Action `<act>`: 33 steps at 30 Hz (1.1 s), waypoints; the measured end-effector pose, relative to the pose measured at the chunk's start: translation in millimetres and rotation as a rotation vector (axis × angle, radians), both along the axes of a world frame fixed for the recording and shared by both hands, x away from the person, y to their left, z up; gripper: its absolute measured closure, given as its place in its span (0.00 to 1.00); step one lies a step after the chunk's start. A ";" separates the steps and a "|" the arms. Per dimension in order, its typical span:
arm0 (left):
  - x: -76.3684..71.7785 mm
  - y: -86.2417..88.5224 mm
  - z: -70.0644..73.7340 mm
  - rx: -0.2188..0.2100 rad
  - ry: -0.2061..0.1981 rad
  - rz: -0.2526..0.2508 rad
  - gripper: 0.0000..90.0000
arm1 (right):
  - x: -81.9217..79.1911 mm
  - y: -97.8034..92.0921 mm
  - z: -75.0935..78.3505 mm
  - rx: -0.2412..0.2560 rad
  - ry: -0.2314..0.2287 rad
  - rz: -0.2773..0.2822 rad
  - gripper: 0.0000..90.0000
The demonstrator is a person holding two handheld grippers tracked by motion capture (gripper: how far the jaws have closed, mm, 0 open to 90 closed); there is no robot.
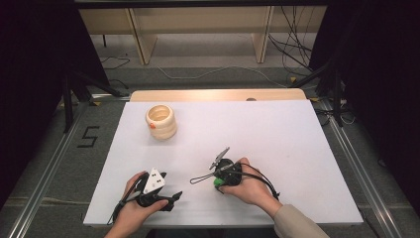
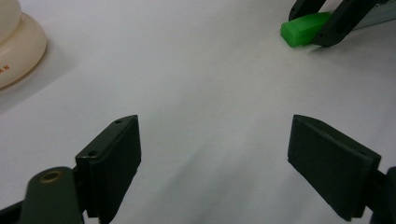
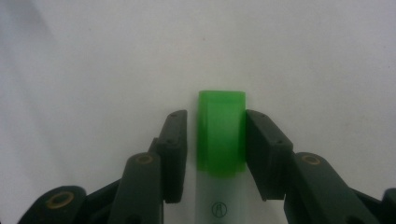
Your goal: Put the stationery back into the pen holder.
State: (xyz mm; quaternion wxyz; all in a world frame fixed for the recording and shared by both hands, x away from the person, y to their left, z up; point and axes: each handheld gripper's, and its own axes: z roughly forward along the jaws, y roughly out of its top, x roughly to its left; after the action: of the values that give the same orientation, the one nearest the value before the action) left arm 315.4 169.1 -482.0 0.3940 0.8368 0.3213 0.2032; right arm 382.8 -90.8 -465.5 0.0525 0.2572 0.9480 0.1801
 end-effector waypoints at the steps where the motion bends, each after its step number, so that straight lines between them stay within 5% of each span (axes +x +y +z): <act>1: 0.0 -0.1 0.0 0.001 0.000 0.000 0.19 | 0.2 0.1 0.0 -0.001 0.002 0.000 0.69; 33: -0.2 0.3 0.2 0.008 0.000 -0.007 0.19 | 3.5 -2.3 1.1 0.026 0.030 -0.029 0.75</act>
State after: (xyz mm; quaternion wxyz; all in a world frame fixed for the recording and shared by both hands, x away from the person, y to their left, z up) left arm 315.3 169.3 -481.9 0.3912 0.8395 0.3177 0.2031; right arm 386.3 -93.1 -464.4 0.0377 0.2744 0.9424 0.1876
